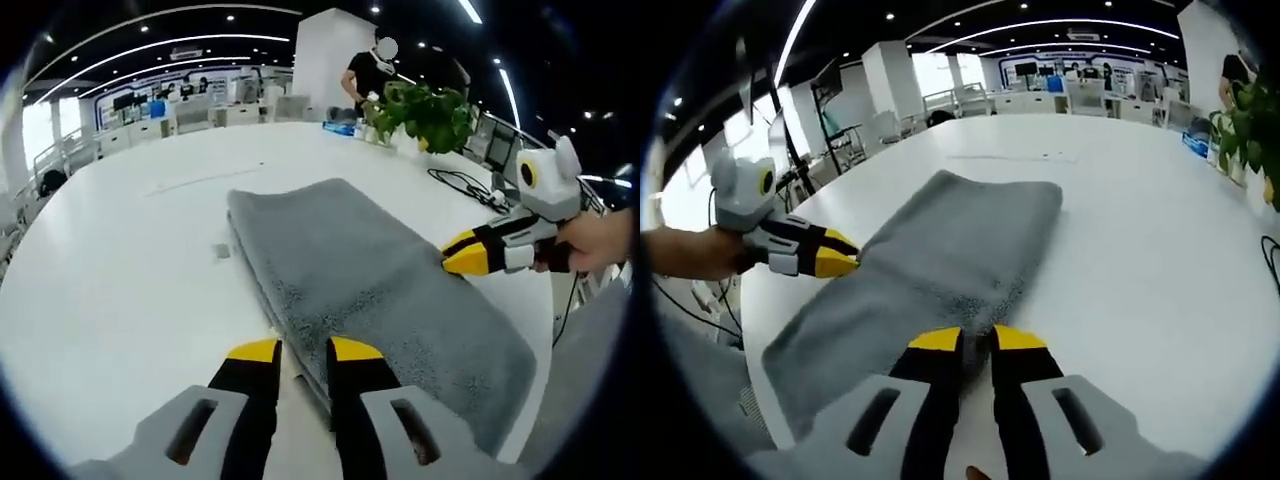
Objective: Fold the towel on the table until its edges align and the towel forms a compact rectangular stack.
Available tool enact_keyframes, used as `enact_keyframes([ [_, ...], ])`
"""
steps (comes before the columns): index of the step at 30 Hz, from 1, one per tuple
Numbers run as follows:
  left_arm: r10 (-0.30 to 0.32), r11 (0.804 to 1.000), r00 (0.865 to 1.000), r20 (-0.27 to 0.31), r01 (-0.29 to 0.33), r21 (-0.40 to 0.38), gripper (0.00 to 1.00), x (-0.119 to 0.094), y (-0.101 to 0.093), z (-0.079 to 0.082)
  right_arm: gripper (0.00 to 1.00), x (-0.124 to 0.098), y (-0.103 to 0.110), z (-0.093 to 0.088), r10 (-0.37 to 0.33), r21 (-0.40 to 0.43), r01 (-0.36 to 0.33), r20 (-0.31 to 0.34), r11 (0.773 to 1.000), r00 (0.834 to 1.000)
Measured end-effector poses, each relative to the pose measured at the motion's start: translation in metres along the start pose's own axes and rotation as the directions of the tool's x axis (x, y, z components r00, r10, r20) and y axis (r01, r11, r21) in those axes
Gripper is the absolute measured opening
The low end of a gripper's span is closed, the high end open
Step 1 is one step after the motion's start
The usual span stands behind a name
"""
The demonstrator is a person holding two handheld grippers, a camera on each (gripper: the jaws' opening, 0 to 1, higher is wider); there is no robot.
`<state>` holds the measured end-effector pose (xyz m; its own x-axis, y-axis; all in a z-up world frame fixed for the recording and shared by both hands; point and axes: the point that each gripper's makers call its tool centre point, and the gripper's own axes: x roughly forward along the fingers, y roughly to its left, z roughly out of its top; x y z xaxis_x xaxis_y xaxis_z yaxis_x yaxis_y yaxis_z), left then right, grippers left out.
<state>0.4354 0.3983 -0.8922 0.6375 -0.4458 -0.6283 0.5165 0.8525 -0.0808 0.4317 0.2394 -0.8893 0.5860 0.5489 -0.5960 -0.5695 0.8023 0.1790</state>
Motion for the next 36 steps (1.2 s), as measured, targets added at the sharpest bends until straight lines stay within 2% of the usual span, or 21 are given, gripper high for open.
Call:
enact_keyframes([
  [4, -0.005, 1.0, 1.0, 0.029, 0.004, 0.03, 0.24, -0.009, -0.005, 0.01, 0.12, -0.009, 0.007, 0.009, 0.029, -0.034, -0.028, 0.023, 0.999, 0.999],
  [7, -0.041, 0.998, 0.998, 0.045, 0.038, 0.059, 0.25, -0.015, -0.018, 0.016, 0.14, -0.014, 0.015, 0.012, 0.061, -0.092, -0.058, 0.025, 0.994, 0.998],
  [12, -0.1, 0.981, 0.994, 0.048, 0.09, 0.171, 0.33, -0.027, -0.043, 0.02, 0.19, -0.022, 0.029, 0.012, 0.107, -0.152, -0.103, 0.016, 0.983, 0.994],
  [17, -0.123, 0.933, 0.992, -0.013, 0.12, 0.34, 0.35, -0.04, -0.061, 0.007, 0.2, -0.031, 0.046, 0.004, 0.149, -0.216, -0.147, -0.007, 0.965, 0.989],
  [20, -0.144, 0.919, 0.989, -0.027, 0.144, 0.367, 0.35, -0.046, -0.07, 0.0, 0.21, -0.036, 0.057, -0.001, 0.173, -0.235, -0.173, -0.02, 0.956, 0.985],
  [21, -0.157, 0.903, 0.987, -0.044, 0.161, 0.399, 0.36, -0.049, -0.075, -0.004, 0.22, -0.039, 0.062, -0.003, 0.18, -0.245, -0.18, -0.024, 0.953, 0.983],
  [27, -0.215, 0.837, 0.971, -0.099, 0.236, 0.494, 0.36, -0.064, -0.098, -0.021, 0.22, -0.048, 0.079, -0.019, 0.224, -0.308, -0.238, -0.08, 0.921, 0.971],
  [30, -0.263, 0.807, 0.955, -0.138, 0.296, 0.511, 0.3, -0.072, -0.114, -0.033, 0.21, -0.057, 0.095, -0.028, 0.246, -0.339, -0.269, -0.11, 0.902, 0.963],
  [33, -0.308, 0.791, 0.938, -0.159, 0.345, 0.505, 0.29, -0.078, -0.129, -0.043, 0.19, -0.061, 0.102, -0.038, 0.276, -0.346, -0.305, -0.134, 0.887, 0.952],
  [35, -0.316, 0.772, 0.931, -0.182, 0.364, 0.521, 0.28, -0.08, -0.135, -0.05, 0.19, -0.062, 0.104, -0.042, 0.295, -0.344, -0.328, -0.146, 0.88, 0.944],
  [36, -0.319, 0.755, 0.926, -0.201, 0.377, 0.537, 0.27, -0.082, -0.138, -0.056, 0.19, -0.063, 0.106, -0.047, 0.303, -0.359, -0.343, -0.165, 0.868, 0.939],
])
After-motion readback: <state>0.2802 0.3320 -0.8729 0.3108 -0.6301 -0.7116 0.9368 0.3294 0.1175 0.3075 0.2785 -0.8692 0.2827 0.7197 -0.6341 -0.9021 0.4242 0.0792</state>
